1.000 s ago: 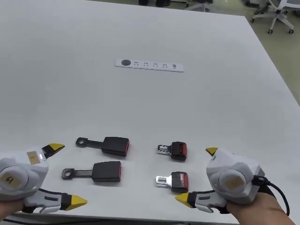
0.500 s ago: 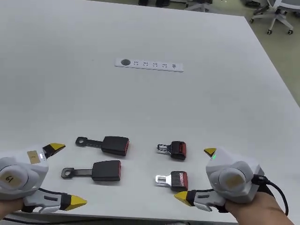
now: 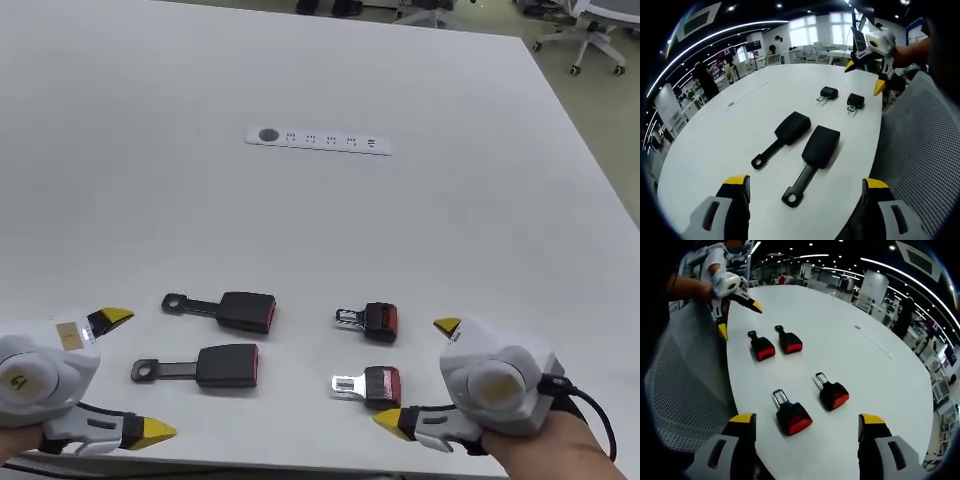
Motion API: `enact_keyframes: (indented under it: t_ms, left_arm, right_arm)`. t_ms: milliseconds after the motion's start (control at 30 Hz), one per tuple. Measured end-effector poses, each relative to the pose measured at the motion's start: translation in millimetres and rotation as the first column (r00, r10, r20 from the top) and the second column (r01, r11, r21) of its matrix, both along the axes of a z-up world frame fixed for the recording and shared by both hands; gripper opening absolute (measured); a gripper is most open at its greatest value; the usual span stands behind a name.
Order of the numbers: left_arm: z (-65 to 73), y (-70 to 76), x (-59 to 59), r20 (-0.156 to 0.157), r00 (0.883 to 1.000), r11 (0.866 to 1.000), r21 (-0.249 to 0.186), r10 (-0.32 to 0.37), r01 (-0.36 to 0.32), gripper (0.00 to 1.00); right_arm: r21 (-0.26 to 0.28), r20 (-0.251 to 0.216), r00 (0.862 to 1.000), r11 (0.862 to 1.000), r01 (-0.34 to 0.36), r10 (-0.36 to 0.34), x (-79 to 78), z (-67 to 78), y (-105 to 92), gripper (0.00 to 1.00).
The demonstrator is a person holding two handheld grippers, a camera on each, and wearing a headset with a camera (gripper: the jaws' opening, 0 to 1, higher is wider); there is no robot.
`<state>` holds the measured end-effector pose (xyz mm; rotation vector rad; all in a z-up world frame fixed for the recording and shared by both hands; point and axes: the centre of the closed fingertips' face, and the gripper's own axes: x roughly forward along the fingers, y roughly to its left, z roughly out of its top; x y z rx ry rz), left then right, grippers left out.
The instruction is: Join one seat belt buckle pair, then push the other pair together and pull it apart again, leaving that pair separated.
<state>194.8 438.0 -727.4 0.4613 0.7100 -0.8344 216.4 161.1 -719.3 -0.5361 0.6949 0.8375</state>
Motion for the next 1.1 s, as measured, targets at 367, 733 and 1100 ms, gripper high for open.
enact_keyframes:
  t_ms: [367, 733, 1100]
  left_arm:
    - [-0.2, -2.5, -1.3, -0.001, 1.000, 1.000, 0.004, -0.002, 0.002, 0.92]
    - [-0.2, -2.3, -0.3, 0.002, 1.000, 1.000, 0.003, -0.007, 0.007, 0.88]
    - [-4.6, -6.5, -0.5, -0.010, 1.000, 1.000, -0.010, -0.022, 0.022, 0.80]
  right_arm:
    - [-0.011, -0.002, 1.000, 1.000, -0.019, 0.019, -0.4, -0.1, -1.1, 0.81]
    - [-0.008, 0.002, 0.999, 0.999, -0.040, 0.040, 0.6, 0.4, 0.6, 0.76]
    - [-0.010, -0.029, 0.996, 0.996, -0.086, 0.085, -5.8, -5.4, 5.1, 0.71]
